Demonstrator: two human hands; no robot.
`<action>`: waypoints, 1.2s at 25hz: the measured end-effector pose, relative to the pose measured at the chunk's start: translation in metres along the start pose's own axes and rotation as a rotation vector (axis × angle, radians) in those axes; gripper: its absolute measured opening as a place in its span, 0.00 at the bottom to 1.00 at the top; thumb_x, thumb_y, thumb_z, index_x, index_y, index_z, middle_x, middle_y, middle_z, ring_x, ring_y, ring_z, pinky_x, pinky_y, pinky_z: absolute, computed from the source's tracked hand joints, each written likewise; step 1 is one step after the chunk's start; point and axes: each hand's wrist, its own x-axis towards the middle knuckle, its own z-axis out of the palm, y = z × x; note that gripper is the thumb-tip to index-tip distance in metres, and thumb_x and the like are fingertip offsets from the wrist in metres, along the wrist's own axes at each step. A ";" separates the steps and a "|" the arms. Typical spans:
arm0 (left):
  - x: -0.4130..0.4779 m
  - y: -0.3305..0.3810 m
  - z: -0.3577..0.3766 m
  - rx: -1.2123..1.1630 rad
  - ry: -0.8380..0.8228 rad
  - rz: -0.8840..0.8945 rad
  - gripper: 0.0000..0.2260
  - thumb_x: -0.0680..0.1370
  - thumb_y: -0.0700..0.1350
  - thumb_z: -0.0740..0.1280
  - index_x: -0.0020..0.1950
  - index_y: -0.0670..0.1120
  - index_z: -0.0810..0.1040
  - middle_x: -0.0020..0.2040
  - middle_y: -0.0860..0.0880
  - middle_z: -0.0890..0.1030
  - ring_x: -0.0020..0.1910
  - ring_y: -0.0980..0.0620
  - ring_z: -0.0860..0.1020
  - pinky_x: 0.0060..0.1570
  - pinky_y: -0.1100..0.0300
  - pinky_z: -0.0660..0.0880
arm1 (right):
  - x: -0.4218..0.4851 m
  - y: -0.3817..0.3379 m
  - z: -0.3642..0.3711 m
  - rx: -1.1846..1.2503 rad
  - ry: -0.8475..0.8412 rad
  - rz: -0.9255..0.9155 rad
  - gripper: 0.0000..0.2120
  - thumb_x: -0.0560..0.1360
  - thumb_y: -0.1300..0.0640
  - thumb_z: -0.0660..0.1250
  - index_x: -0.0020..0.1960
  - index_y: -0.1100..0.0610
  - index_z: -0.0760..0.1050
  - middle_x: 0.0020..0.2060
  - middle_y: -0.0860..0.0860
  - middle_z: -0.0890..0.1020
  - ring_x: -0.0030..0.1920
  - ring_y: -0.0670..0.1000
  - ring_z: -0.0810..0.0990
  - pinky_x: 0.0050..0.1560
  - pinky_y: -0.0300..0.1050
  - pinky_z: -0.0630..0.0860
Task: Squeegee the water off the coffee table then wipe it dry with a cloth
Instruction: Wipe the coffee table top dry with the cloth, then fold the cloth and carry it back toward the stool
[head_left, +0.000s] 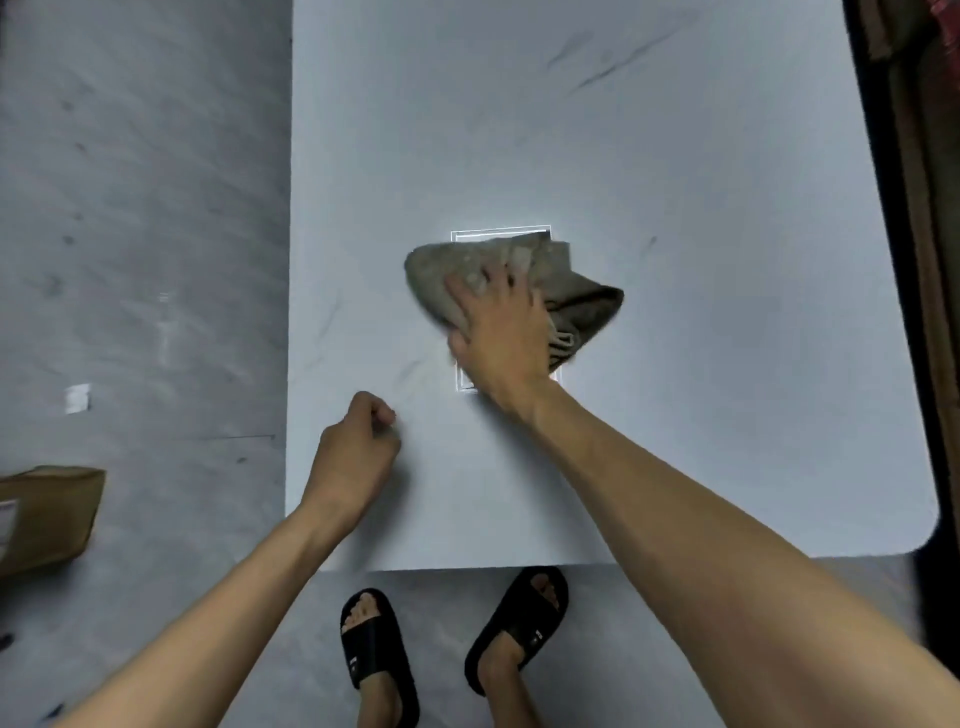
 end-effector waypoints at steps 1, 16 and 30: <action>-0.001 -0.008 -0.006 -0.009 0.042 -0.020 0.07 0.75 0.38 0.60 0.45 0.50 0.71 0.50 0.50 0.81 0.47 0.47 0.79 0.38 0.61 0.71 | -0.013 -0.019 0.003 0.016 -0.065 -0.249 0.28 0.67 0.48 0.67 0.67 0.46 0.72 0.64 0.54 0.74 0.65 0.60 0.69 0.56 0.54 0.71; -0.062 -0.095 -0.070 -0.179 -0.169 -0.122 0.07 0.75 0.38 0.64 0.44 0.51 0.75 0.49 0.48 0.82 0.42 0.56 0.76 0.37 0.66 0.70 | -0.177 -0.054 -0.005 0.061 -0.077 0.663 0.25 0.74 0.56 0.66 0.70 0.54 0.66 0.63 0.66 0.69 0.64 0.66 0.65 0.59 0.60 0.71; -0.144 -0.354 -0.334 -0.055 -0.078 0.013 0.28 0.67 0.51 0.70 0.66 0.54 0.69 0.65 0.53 0.75 0.62 0.51 0.75 0.58 0.58 0.72 | -0.211 -0.536 -0.001 1.187 -0.560 0.653 0.09 0.77 0.62 0.63 0.57 0.59 0.67 0.53 0.61 0.79 0.53 0.59 0.80 0.57 0.60 0.77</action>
